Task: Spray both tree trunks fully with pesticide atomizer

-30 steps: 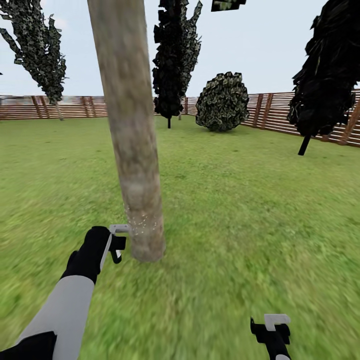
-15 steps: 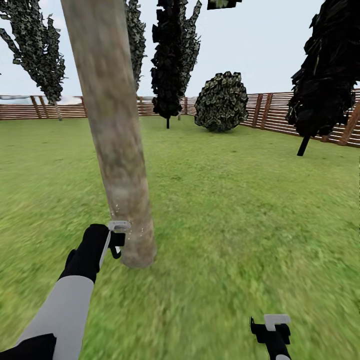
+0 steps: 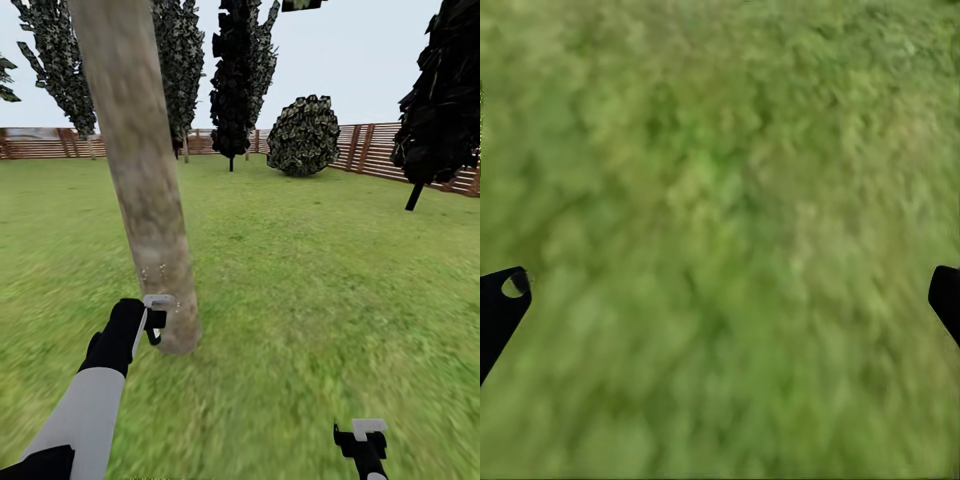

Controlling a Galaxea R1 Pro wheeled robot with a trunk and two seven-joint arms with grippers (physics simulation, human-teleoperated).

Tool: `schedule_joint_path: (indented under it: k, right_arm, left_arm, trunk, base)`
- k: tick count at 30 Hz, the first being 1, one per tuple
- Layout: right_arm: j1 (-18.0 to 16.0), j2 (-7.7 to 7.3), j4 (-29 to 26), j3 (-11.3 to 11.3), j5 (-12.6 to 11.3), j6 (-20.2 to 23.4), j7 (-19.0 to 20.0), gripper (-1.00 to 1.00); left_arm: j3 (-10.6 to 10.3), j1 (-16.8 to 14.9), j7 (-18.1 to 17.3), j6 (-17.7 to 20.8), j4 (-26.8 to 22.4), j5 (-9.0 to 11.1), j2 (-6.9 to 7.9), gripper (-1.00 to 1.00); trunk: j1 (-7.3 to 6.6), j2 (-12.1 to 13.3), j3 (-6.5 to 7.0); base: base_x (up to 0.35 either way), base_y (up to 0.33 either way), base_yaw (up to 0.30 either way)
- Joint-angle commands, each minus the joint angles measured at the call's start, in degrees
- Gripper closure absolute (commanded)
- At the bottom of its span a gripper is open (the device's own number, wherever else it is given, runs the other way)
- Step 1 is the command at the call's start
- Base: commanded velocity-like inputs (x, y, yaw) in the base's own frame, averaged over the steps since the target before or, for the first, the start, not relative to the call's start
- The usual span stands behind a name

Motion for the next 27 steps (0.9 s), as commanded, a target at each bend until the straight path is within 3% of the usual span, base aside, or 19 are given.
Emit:
schedule_joint_path:
  k: [1, 13, 27]
  right_arm:
    - [-0.03, 0.01, 0.06, -0.42, 0.6, -0.17, -0.15, -1.0]
    - [-0.02, 0.01, 0.06, -0.41, 0.6, -0.17, -0.09, -1.0]
    - [-0.03, 0.01, 0.06, -0.41, 0.6, -0.17, -0.07, -1.0]
  left_arm:
    - [0.28, -0.02, -0.56, 0.16, -0.05, -0.62, -0.09, 1.0]
    - [0.27, 0.07, -0.38, -0.02, 0.9, -0.54, -0.08, 1.0]
    - [0.33, 0.64, -0.33, -0.11, 0.91, -0.54, -0.09, 1.0]
  trunk:
    - [-0.01, -0.02, -0.06]
    - [-0.01, -0.02, -0.06]
    - [-0.01, -0.02, -0.06]
  base:
    - [0.0, -0.279, 0.273]
    - [0.085, -0.274, 0.271]
    - [0.075, -0.266, 0.011]
